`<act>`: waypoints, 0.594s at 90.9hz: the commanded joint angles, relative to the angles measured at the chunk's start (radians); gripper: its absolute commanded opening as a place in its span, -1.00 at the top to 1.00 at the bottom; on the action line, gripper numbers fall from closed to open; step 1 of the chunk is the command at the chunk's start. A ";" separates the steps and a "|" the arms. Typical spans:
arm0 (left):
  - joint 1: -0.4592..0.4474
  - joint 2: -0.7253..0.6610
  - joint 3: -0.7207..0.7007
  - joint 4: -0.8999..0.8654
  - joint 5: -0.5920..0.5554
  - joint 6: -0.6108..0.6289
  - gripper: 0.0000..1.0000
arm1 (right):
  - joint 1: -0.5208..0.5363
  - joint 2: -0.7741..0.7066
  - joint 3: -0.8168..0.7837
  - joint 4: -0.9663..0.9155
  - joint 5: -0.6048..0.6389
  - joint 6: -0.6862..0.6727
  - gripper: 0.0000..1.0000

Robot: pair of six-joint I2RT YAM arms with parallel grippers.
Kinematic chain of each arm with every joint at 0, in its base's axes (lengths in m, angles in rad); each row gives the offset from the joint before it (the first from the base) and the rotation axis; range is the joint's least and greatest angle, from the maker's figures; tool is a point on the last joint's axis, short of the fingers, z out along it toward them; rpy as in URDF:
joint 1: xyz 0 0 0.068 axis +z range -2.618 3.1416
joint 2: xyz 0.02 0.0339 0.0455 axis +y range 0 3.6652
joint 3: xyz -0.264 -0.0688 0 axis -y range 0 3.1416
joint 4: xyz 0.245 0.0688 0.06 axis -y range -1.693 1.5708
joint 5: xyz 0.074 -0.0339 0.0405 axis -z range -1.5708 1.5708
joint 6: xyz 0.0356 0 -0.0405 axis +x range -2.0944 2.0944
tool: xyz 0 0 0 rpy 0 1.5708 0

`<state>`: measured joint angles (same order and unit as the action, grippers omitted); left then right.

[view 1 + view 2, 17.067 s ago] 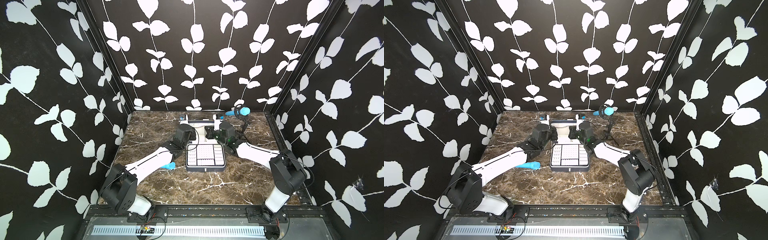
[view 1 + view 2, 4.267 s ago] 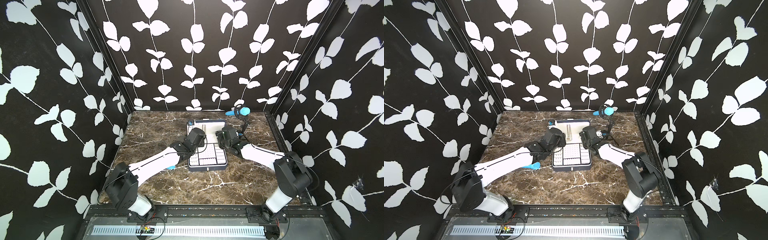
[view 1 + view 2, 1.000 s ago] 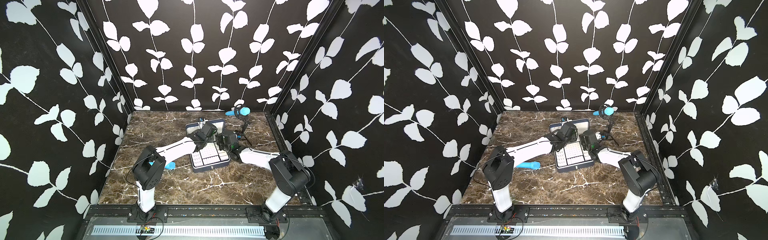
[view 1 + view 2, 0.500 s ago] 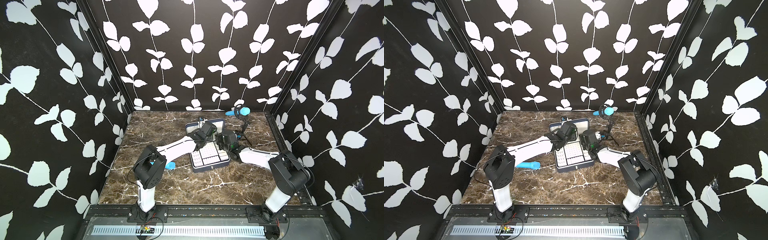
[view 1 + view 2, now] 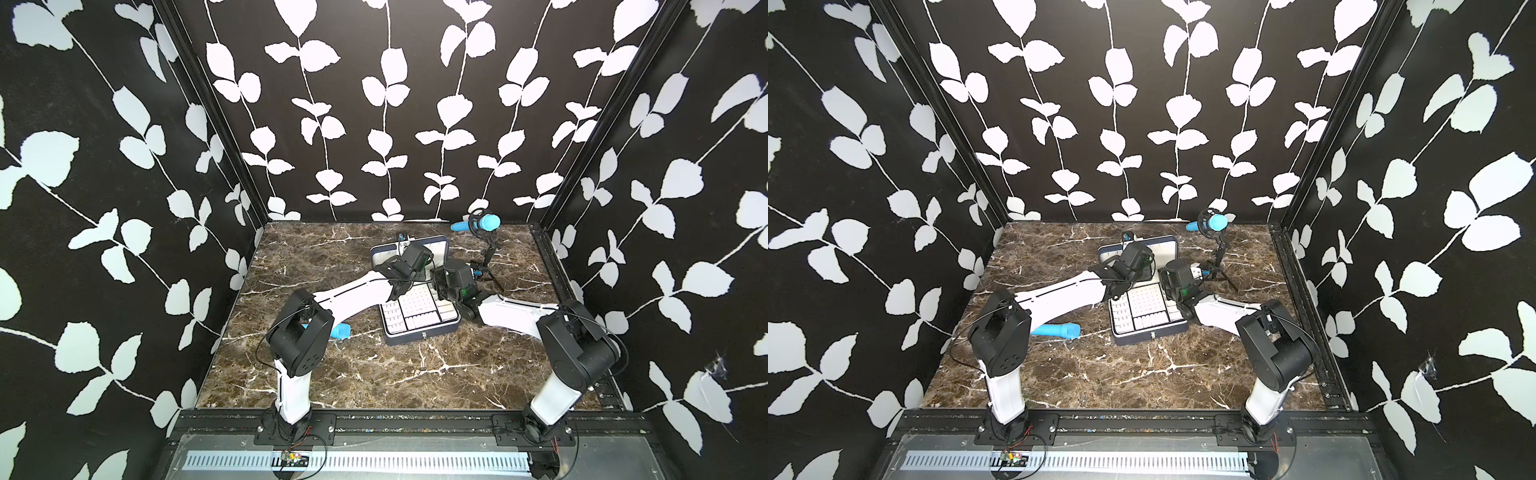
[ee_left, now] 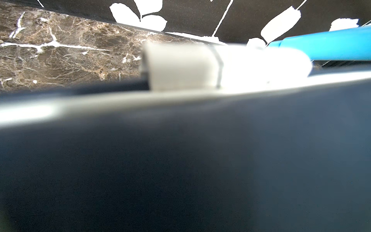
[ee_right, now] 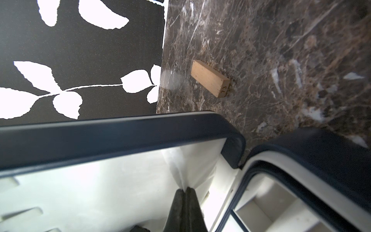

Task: Put jewelry chain into jewelry box
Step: Adjust the necklace in the storage slot.

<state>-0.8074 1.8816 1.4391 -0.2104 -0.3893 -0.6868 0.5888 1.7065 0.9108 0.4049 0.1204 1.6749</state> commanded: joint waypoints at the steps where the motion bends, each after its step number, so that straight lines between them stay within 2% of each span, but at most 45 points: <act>1: 0.000 0.003 -0.024 -0.050 0.048 0.026 1.00 | 0.017 0.001 0.015 0.003 -0.046 -0.008 1.00; 54: 0.000 -0.113 -0.054 0.047 0.082 0.066 1.00 | 0.017 0.002 0.016 0.003 -0.036 -0.009 1.00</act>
<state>-0.8055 1.8366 1.4090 -0.2008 -0.3336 -0.6495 0.5888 1.7065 0.9108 0.4072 0.1204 1.6745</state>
